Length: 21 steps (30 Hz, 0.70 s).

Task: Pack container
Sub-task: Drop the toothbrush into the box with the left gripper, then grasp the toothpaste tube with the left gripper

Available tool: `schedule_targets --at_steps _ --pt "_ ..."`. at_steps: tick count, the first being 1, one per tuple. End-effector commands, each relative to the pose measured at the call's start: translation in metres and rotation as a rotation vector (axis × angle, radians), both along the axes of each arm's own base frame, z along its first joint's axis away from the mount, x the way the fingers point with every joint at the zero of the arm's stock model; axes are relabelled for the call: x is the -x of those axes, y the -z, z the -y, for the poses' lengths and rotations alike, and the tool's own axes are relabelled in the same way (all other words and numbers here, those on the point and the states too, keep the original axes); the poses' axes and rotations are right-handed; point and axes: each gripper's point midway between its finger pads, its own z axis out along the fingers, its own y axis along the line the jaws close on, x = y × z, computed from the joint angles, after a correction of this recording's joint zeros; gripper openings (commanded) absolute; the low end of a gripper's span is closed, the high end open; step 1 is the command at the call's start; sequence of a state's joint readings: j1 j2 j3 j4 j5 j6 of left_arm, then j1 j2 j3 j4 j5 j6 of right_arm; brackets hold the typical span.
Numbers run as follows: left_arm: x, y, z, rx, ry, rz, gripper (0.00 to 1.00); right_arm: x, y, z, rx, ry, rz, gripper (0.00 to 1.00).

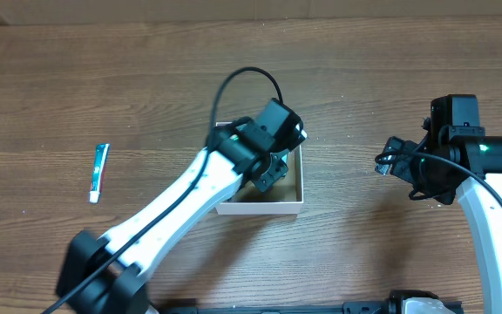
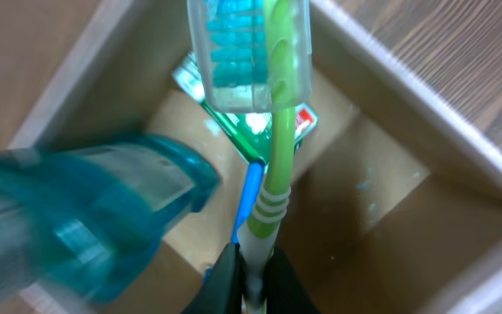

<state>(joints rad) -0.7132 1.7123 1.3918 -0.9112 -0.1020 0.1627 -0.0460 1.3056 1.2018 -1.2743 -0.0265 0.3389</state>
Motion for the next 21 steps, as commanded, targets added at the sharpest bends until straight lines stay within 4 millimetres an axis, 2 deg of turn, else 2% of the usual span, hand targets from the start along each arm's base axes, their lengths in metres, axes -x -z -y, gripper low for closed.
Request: schedule_targets --at_steps 1,2,3,4,5,6,7,10,11,12,13,14,16,18,21 --pt "0.002 0.037 -0.004 -0.083 0.019 -0.065 0.04 -0.001 -0.004 0.001 0.001 -0.002 0.019 1.0" --pt "0.002 0.042 -0.005 -0.092 0.02 -0.077 0.04 -0.001 -0.004 0.001 0.001 -0.002 0.019 1.0" --pt "0.003 0.043 -0.005 -0.095 0.02 -0.08 0.08 -0.001 -0.004 0.001 0.001 -0.002 0.019 1.0" --pt "0.002 0.043 -0.005 -0.095 0.02 -0.08 0.27 -0.001 -0.004 0.001 0.001 -0.002 0.019 1.0" --pt "0.003 0.04 -0.005 -0.095 0.02 -0.08 0.52 -0.001 -0.004 0.001 0.001 -0.002 0.019 1.0" --pt "0.003 0.033 -0.006 -0.096 0.019 -0.082 0.62 -0.001 -0.004 0.001 0.001 -0.002 0.019 1.0" --pt "0.004 0.025 -0.006 -0.094 0.011 -0.082 0.65 -0.001 -0.004 0.001 0.001 -0.002 0.019 1.0" --pt "0.011 -0.027 -0.012 -0.068 -0.05 -0.078 0.76 -0.001 -0.004 0.001 0.002 -0.002 0.019 1.0" --pt "0.014 -0.052 -0.017 -0.054 -0.071 -0.058 0.83 -0.001 -0.004 0.001 0.002 -0.002 0.019 1.0" --pt "0.013 -0.074 -0.025 -0.046 -0.117 -0.018 0.85 -0.001 -0.004 0.001 0.002 -0.002 0.019 1.0" --pt "0.012 -0.1 -0.039 -0.035 -0.179 0.04 0.88 -0.001 -0.004 0.001 0.002 -0.002 0.019 1.0" --pt "0.01 -0.117 -0.05 -0.016 -0.224 0.081 1.0 -0.001 -0.004 0.001 0.002 -0.002 0.02 1.0" --pt "0.007 -0.142 -0.079 0.037 -0.332 0.135 1.0 -0.001 -0.004 0.001 0.002 -0.002 0.02 1.0" --pt "0.001 -0.161 -0.134 0.08 -0.537 0.165 1.0 -0.001 -0.004 0.001 0.002 -0.002 0.019 1.0" --pt "-0.004 -0.163 -0.217 0.091 -0.814 0.15 1.0 -0.001 -0.004 0.001 0.001 -0.002 0.02 1.0"
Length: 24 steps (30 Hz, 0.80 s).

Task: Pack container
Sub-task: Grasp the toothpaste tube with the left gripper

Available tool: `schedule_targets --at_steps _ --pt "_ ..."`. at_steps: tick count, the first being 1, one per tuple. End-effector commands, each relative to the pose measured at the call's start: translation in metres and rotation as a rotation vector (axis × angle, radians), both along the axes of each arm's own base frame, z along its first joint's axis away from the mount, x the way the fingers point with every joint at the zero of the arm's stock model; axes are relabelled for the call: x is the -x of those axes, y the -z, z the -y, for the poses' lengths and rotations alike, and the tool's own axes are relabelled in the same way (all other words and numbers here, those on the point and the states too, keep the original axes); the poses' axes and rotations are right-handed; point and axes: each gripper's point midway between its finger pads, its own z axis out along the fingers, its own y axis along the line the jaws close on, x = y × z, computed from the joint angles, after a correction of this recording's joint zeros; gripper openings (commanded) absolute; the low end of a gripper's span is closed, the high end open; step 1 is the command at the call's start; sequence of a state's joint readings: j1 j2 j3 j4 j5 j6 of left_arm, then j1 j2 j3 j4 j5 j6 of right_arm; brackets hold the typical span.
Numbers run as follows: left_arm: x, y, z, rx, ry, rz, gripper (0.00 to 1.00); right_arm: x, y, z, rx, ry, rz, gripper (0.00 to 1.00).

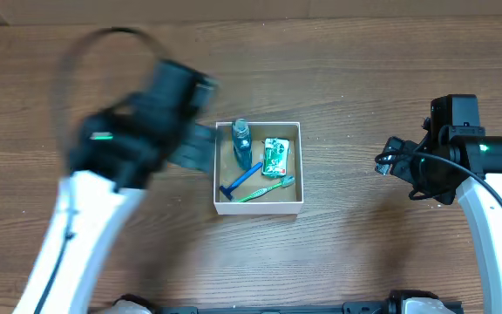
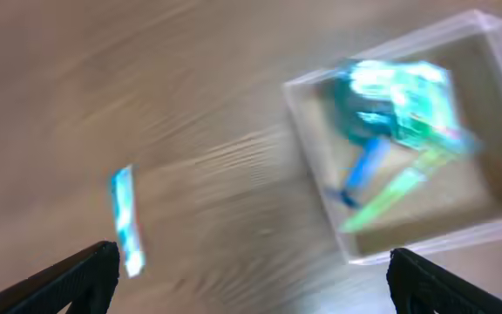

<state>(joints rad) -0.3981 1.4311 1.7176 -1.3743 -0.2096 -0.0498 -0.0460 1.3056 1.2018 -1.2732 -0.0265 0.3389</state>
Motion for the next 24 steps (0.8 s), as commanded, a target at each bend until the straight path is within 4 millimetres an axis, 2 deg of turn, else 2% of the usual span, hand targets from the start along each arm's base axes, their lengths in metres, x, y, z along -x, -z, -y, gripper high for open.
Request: schedule_targets --at_steps 1,3,5,6,9,10,13,17,20,24 --pt "-0.009 0.005 -0.088 0.061 -0.341 -0.029 1.0 -0.001 -0.004 0.001 0.001 -0.002 0.019 1.0" --pt "-0.011 0.023 -0.127 0.139 -0.468 -0.072 1.0 -0.001 -0.004 0.001 0.001 -0.002 0.019 1.0" --pt "-0.01 0.049 -0.154 0.184 -0.551 -0.12 1.0 -0.001 -0.004 0.001 0.001 -0.002 0.019 1.0" --pt "-0.008 0.069 -0.172 0.194 -0.605 -0.155 1.0 -0.001 -0.004 0.001 0.001 -0.002 0.018 1.0" --pt "-0.005 0.122 -0.206 0.204 -0.713 -0.236 1.0 -0.001 -0.004 0.001 0.001 -0.002 0.019 1.0" --pt "-0.002 0.153 -0.217 0.225 -0.758 -0.297 1.0 -0.001 -0.004 0.001 0.001 -0.002 0.019 1.0" --pt "-0.004 0.198 -0.226 0.249 -0.787 -0.405 1.0 -0.001 -0.004 0.001 0.001 -0.002 0.019 1.0" --pt "-0.008 0.247 -0.228 0.246 -0.782 -0.512 1.0 -0.001 -0.004 0.001 0.001 -0.002 0.018 1.0" --pt "-0.004 0.273 -0.226 0.25 -0.785 -0.583 1.0 -0.001 -0.004 0.001 0.001 -0.002 0.019 1.0" --pt "-0.006 0.289 -0.227 0.249 -0.784 -0.606 1.0 -0.001 -0.004 0.001 0.001 -0.002 0.021 1.0"
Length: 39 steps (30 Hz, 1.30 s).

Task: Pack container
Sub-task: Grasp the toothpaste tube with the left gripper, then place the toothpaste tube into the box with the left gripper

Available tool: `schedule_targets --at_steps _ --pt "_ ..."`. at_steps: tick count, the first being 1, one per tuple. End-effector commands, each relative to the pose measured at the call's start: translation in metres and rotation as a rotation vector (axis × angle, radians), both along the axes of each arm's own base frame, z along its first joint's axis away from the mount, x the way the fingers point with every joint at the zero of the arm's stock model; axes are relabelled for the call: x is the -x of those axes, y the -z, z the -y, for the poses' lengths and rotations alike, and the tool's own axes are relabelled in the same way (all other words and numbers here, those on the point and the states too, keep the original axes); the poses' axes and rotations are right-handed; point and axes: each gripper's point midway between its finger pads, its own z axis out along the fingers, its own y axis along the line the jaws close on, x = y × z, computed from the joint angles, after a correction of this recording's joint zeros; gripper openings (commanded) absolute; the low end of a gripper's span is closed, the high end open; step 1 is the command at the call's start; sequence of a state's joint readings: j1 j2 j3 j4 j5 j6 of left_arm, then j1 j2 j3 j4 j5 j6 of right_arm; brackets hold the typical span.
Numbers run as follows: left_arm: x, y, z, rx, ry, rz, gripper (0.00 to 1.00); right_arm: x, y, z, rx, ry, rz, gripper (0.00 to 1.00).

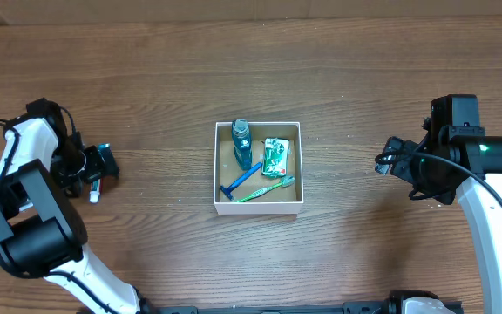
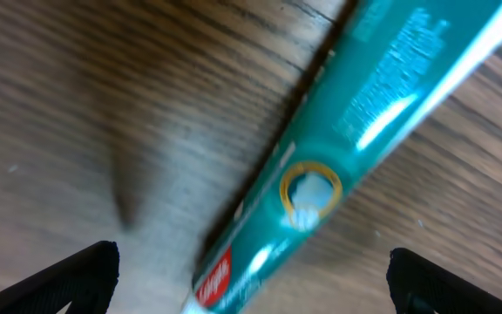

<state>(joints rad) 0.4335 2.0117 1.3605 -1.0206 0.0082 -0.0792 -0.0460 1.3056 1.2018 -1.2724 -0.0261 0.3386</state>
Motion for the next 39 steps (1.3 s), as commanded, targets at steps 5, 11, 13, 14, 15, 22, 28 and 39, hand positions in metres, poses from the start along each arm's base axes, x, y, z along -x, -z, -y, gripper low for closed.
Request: schedule_targets --at_steps 5,11,13,14,15,22,28,39 --pt "-0.007 0.01 -0.002 -0.026 0.017 0.006 1.0 -0.001 -0.004 0.001 0.001 -0.001 0.02 1.0" --pt "-0.024 0.012 0.001 -0.056 0.084 0.056 1.0 0.0 -0.003 0.001 0.001 -0.002 0.016 1.0" --pt "-0.028 0.012 0.004 -0.059 0.101 0.065 1.0 0.0 -0.003 0.001 0.001 -0.002 0.015 1.0" --pt "-0.028 0.012 0.005 -0.059 0.105 0.066 1.0 0.0 -0.003 0.001 0.001 -0.002 0.015 1.0" --pt "-0.029 0.012 0.006 -0.059 0.107 0.066 1.0 0.0 -0.003 0.001 0.001 -0.002 0.015 1.0" --pt "-0.02 0.013 0.009 -0.048 0.108 0.035 0.65 0.0 -0.003 0.001 0.002 -0.005 0.015 1.0" --pt "-0.012 0.017 0.012 -0.036 0.108 0.009 0.22 0.0 -0.003 0.001 0.002 -0.005 0.014 1.0" --pt "-0.022 -0.013 0.02 -0.012 0.07 0.03 0.04 0.0 -0.003 0.001 0.002 -0.005 0.015 1.0"
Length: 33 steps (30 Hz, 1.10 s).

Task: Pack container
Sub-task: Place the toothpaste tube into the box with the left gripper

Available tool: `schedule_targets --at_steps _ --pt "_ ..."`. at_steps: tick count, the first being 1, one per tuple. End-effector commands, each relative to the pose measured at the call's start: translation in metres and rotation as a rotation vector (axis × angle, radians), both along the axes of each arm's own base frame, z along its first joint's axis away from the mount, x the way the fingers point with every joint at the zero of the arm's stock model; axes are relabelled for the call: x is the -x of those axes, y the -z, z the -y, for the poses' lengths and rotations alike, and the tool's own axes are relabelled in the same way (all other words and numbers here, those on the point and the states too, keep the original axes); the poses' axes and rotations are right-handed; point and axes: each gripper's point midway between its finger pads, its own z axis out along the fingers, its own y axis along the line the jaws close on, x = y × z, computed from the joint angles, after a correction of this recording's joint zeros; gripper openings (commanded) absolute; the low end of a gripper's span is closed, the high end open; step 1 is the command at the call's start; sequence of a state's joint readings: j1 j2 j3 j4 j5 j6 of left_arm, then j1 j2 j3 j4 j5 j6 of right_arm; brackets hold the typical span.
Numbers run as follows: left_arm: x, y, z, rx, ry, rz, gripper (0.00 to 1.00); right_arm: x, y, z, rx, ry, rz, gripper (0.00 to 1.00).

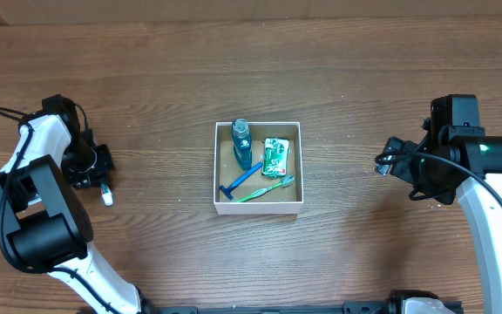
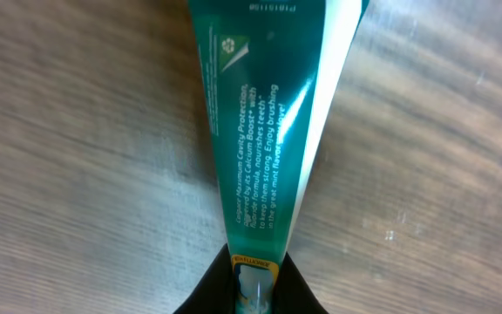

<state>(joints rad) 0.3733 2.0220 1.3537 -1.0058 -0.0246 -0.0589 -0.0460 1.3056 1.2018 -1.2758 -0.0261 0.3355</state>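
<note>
The white box [image 1: 295, 206] sits at the table's middle, holding a teal bottle [image 1: 241, 142], a green packet [image 1: 274, 155], a blue razor [image 1: 240, 181] and a green toothbrush [image 1: 266, 187]. At the far left my left gripper [image 1: 97, 172] is shut on the teal toothpaste tube [image 2: 268, 139], whose white cap end [image 1: 106, 197] pokes out below the gripper in the overhead view. In the left wrist view the tube runs up from between the fingers [image 2: 253, 288] over the wood. My right gripper [image 1: 385, 162] hovers right of the box; its jaws are too small to read.
Brown wooden table [image 1: 146, 78] all round. A black cable loops off the left arm [image 1: 7, 113] near the left edge. The right arm [image 1: 486, 192] fills the right side.
My left gripper was open over the toothpaste tube lying on the table. Now it is shut on the tube. The right arm and the box contents have not moved.
My left gripper was in the box, shut on the green toothbrush. Then it was open, left of the box, with the toothbrush lying inside. Then it stood open over the toothpaste tube at the far left, and now it grips that tube.
</note>
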Motion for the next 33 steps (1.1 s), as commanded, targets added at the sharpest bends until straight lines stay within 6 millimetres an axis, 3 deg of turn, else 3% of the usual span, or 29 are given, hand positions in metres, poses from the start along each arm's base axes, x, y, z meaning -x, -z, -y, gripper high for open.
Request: schedule_targets --at_steps 1,3,4,7,10,14,17,21,26,28,30,33 --pt "-0.024 -0.035 0.012 0.019 0.001 0.083 0.04 -0.001 -0.004 0.001 0.001 -0.002 0.018 1.0" --pt "-0.035 -0.068 0.022 -0.001 0.038 0.155 0.04 -0.001 -0.004 0.001 0.001 -0.002 0.019 1.0" --pt "-0.043 -0.098 0.036 -0.02 0.082 0.228 0.04 -0.001 -0.004 0.001 0.001 -0.002 0.021 1.0" --pt "-0.048 -0.16 0.085 -0.048 0.247 0.395 0.04 -0.002 -0.004 0.001 0.001 -0.002 0.026 1.0" --pt "-0.038 -0.208 0.154 -0.045 0.52 0.537 0.04 -0.003 -0.004 0.001 0.001 -0.002 0.029 1.0" --pt "-0.006 -0.233 0.261 0.005 0.967 0.63 0.04 -0.003 -0.004 0.001 0.001 -0.002 0.029 1.0" --pt "0.016 -0.221 0.319 0.042 1.189 0.612 0.04 -0.003 -0.004 0.001 0.001 -0.002 0.03 1.0" --pt "0.026 -0.184 0.357 0.076 1.297 0.514 0.04 -0.004 -0.005 0.001 0.001 -0.002 0.032 1.0" --pt "0.017 -0.12 0.367 0.057 1.32 0.341 0.04 -0.003 -0.004 0.001 0.001 -0.002 0.028 1.0" --pt "0.016 -0.099 0.367 0.05 1.324 0.282 0.1 -0.003 -0.004 0.001 0.001 -0.002 0.028 1.0" --pt "0.016 -0.085 0.364 0.036 1.325 0.235 0.2 -0.003 -0.004 0.001 0.001 -0.002 0.027 1.0" --pt "0.017 -0.087 0.359 0.015 1.314 0.217 0.43 -0.002 -0.004 0.001 0.0 -0.002 0.024 1.0"
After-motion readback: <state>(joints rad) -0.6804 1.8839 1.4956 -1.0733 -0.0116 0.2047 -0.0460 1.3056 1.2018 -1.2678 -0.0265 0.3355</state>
